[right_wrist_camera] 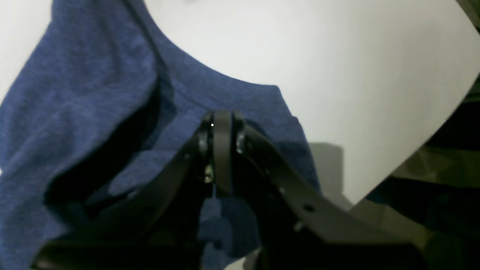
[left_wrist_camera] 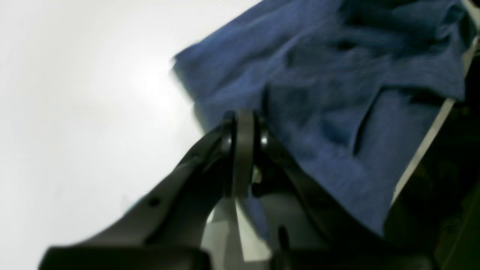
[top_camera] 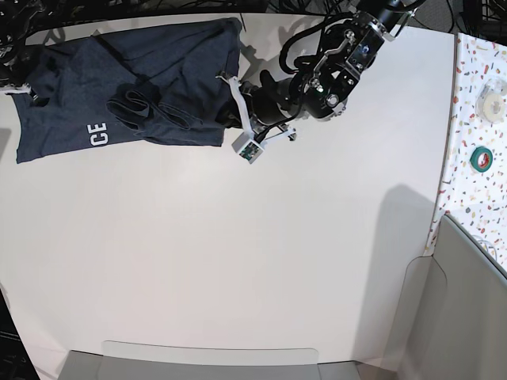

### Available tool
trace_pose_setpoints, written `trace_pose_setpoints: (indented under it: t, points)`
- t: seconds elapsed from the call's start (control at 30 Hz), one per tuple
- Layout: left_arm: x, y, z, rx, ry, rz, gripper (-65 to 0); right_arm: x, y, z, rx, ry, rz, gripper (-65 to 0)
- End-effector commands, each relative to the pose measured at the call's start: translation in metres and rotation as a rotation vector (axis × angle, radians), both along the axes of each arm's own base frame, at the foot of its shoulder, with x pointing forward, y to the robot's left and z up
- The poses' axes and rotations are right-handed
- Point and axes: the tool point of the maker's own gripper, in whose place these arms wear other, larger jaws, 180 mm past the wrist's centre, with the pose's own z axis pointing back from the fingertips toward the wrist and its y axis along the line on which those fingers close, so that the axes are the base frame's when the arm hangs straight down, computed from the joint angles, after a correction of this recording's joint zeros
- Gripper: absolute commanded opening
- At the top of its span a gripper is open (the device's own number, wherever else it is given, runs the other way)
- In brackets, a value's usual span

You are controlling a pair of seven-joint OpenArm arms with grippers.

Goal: Layout the t-shirt on the table in an organized manner, then fold the t-shirt properly
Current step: 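Lower the left gripper onto the folded layers and press them flat, then slide the left gripper along the folded edge toward the right gripper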

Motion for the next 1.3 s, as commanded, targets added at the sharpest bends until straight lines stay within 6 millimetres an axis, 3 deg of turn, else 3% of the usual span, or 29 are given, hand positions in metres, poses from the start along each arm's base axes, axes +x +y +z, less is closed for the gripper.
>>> trace_pose_setpoints:
  t: [0.0, 0.57, 0.77, 1.1, 1.27]
  points:
    - [0.007, -0.002, 0.010, -0.023, -0.031, 0.002, -65.0, 0.006, -0.007, 0.014, -0.042, -0.031, 0.010, -65.0]
    - [0.003, -0.028, 0.022, -0.083, -0.053, -0.026, -65.0, 0.006, -0.007, 0.014, -0.041, -0.031, 0.009, -65.0]
    - [0.002, -0.032, 0.006, -0.048, -0.027, -0.052, -65.0, 0.006, -0.007, 0.014, -0.041, -0.031, 0.009, -65.0]
    - [-0.034, -0.058, 0.003, -0.050, -0.012, -0.177, -65.0, 0.006, -0.007, 0.014, -0.041, -0.031, 0.009, -65.0]
    - [-0.066, -0.072, 0.009, -0.025, 0.003, -0.307, -65.0, 0.006, -0.007, 0.013, -0.039, -0.030, 0.010, -65.0]
